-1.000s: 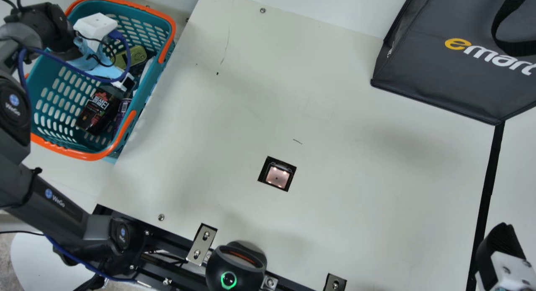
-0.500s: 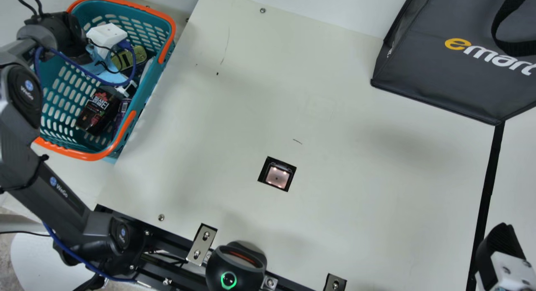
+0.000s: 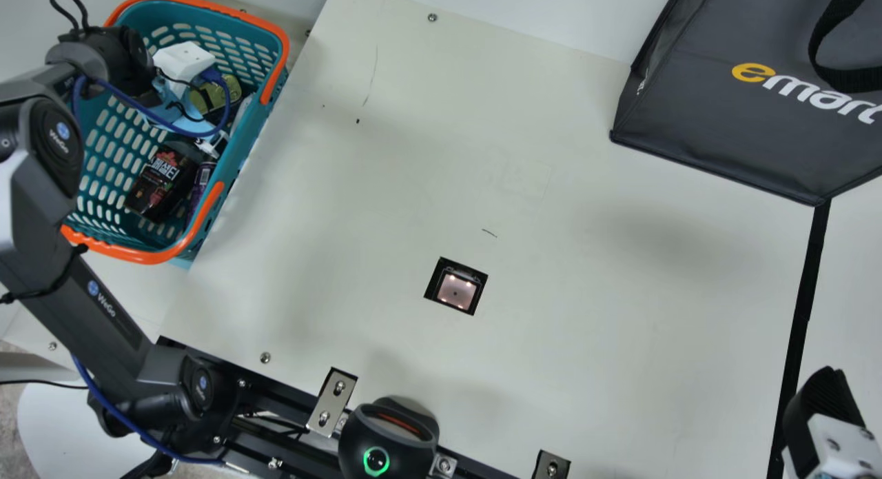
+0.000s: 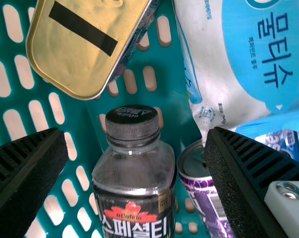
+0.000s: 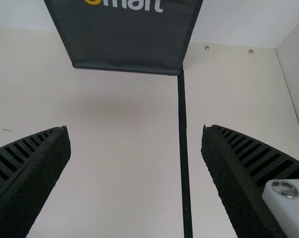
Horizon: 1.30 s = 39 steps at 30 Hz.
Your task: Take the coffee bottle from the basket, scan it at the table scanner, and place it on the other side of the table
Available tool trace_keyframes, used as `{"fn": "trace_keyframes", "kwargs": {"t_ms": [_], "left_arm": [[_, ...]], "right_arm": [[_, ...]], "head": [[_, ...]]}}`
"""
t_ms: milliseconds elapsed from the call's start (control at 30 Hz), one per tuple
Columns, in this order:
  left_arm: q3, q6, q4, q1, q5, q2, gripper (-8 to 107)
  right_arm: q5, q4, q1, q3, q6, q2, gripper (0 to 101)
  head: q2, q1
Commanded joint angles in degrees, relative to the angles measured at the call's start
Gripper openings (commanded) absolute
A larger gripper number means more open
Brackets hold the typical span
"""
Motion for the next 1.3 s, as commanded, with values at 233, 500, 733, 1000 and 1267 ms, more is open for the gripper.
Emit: {"fn": "trace_keyframes", "kwargs": {"t_ms": [233,500,733,1000,1267], "left_arm": [[0.4,-2.7,0.7,-0.4,-1.9,1.0,90],[0.8,-4.0,1.5,-0.5,-2.9,2.1,90],[1.6,-5.0,2.6,-0.5,-3.5,3.0,90],[2.4,-5.8,3.3,-0.5,-4.0,3.6,76],[2.9,-5.9,3.2,-0.5,-4.9,3.7,23]], "right_arm": [[0.0,0.0,0.0,0.0,0.0,0.0,95],[0.1,0.0,0.0,0.0,0.0,0.0,95],[0.1,0.0,0.0,0.0,0.0,0.0,95],[0.1,0.0,0.0,0.0,0.0,0.0,95],[0.1,0.0,0.0,0.0,0.0,0.0,95]], "head": [[0.2,-1.7],[0.2,-1.7],[0.2,-1.7],[0.2,-1.7],[0.2,-1.7]]}}
